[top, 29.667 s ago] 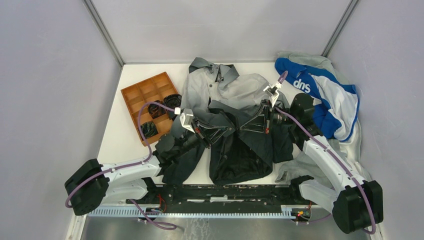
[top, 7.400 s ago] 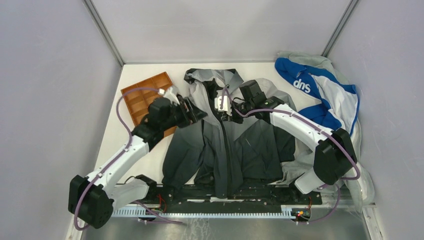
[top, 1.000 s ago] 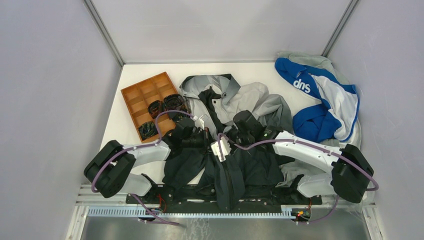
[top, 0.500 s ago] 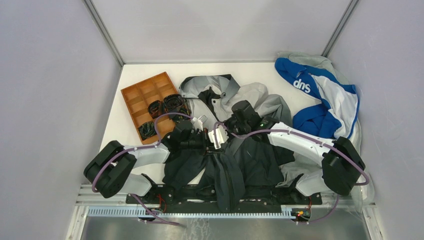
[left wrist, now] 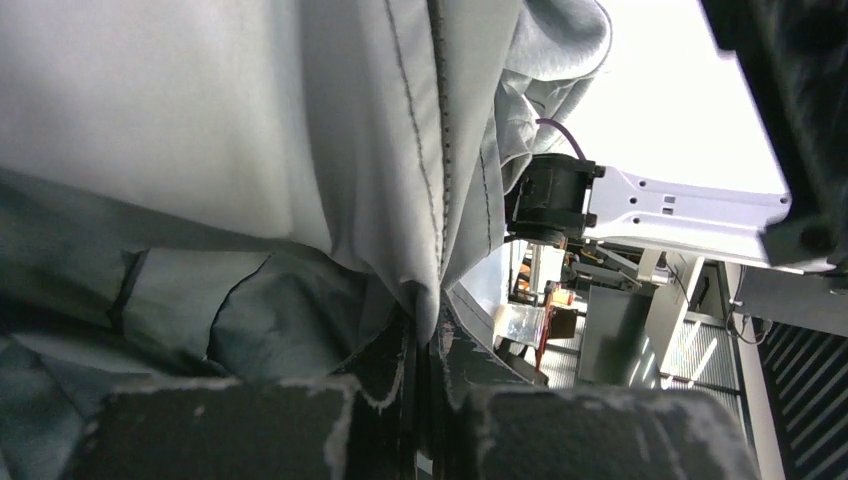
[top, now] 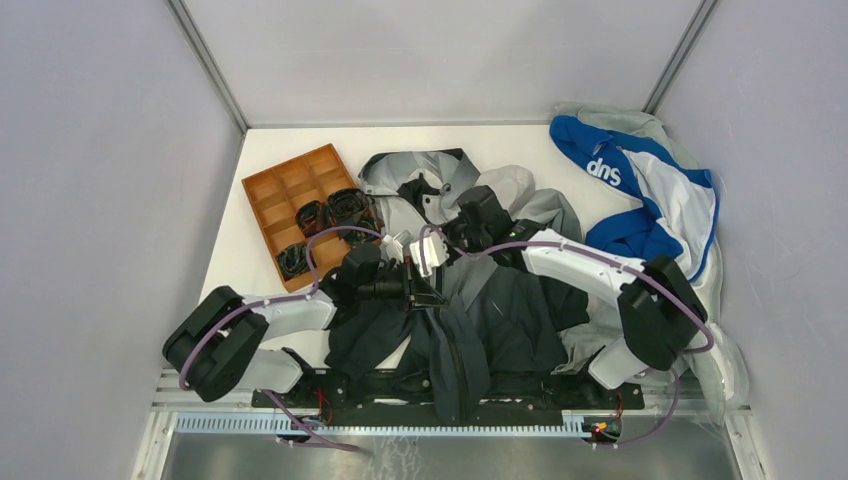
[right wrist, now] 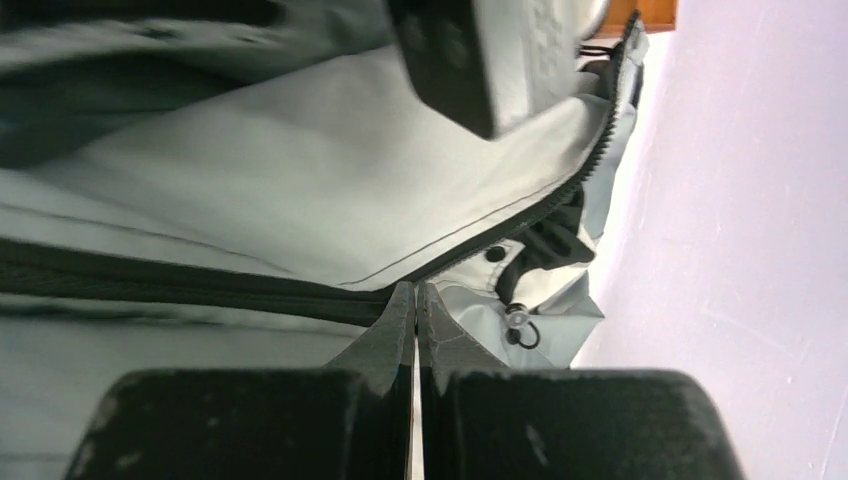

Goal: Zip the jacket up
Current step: Zip the zipper on the jacket.

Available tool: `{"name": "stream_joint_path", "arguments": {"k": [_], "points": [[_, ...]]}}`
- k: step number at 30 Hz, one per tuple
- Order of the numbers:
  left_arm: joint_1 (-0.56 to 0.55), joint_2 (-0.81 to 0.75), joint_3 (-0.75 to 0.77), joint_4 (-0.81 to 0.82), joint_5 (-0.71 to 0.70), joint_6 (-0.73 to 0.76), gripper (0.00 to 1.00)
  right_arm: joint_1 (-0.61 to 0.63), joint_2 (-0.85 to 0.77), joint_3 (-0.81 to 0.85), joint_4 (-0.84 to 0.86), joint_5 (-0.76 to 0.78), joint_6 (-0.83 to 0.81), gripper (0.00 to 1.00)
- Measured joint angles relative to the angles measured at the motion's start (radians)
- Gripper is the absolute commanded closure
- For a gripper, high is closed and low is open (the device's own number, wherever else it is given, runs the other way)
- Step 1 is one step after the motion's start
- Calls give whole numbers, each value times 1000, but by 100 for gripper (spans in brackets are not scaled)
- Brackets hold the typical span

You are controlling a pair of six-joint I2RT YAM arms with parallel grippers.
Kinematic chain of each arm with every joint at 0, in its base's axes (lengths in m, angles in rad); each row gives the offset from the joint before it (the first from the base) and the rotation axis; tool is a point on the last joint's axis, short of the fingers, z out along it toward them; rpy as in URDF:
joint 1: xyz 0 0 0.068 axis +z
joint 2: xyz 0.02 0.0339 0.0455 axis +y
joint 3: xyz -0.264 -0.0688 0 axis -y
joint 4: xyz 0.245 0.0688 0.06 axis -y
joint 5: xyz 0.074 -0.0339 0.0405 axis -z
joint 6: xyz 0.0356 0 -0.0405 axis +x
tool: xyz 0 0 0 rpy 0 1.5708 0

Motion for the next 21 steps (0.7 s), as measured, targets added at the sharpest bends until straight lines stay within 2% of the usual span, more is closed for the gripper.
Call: {"name": "stream_joint_path", "arguments": {"k": [10,21], "points": [[0,-146,-43,-8,0,-7,96,-58,125,161,68,-1,2,100],[0,-187,-52,-19,0,-27,96,-103,285,356,130,1,13,100]]}}
